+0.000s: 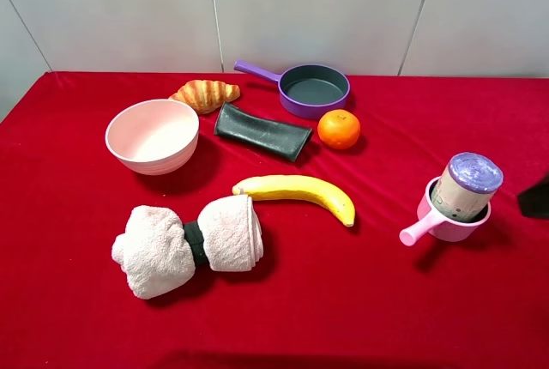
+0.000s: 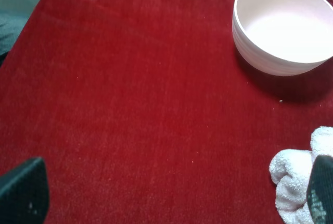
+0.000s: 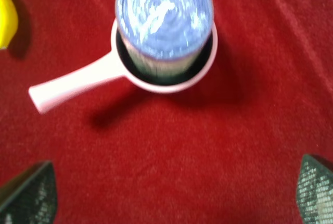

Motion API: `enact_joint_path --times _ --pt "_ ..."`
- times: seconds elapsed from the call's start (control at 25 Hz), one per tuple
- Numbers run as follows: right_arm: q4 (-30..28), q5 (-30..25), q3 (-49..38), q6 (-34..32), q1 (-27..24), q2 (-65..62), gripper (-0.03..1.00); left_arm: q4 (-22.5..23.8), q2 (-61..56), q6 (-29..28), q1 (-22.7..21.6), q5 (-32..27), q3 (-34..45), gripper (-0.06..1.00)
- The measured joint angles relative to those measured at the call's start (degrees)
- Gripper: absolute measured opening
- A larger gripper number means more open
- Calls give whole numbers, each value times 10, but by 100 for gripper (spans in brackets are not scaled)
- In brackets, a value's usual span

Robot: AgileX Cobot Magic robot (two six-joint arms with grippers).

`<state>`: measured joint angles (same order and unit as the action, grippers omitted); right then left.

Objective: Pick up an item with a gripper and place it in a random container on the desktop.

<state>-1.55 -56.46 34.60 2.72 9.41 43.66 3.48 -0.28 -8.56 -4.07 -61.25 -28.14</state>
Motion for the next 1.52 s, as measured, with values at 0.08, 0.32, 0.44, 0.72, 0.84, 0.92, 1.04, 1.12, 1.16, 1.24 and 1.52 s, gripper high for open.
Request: enact_joint_path --times 0.08,0.32,0.44,0.72,0.84,0.92,1.04,1.12,1.16,1.24,1.52 --pt "0 -21 0 0 0 -25 69 0 0 0 0 0 0 99" --pt "1 -75 0 0 0 -90 69 0 0 0 0 0 0 99" --pt "6 -96 0 0 0 -119 69 0 0 0 0 0 0 99" --pt "28 -133 0 0 0 -172 69 0 0 0 0 0 0 99" --pt "37 -134 0 0 0 -193 69 0 0 0 0 0 0 99" --pt "40 -135 0 0 0 -207 69 0 0 0 0 0 0 99" --pt "43 -135 0 0 0 -234 69 0 0 0 0 0 0 99" --pt "43 -135 0 0 0 -256 69 0 0 0 0 0 0 99" --pt "43 -135 0 0 0 -268 69 0 0 0 0 0 0 99" --pt "43 -131 -1 0 0 -290 69 0 0 0 0 0 0 99" --pt "42 -102 -35 0 0 -366 69 0 0 0 0 0 0 99"
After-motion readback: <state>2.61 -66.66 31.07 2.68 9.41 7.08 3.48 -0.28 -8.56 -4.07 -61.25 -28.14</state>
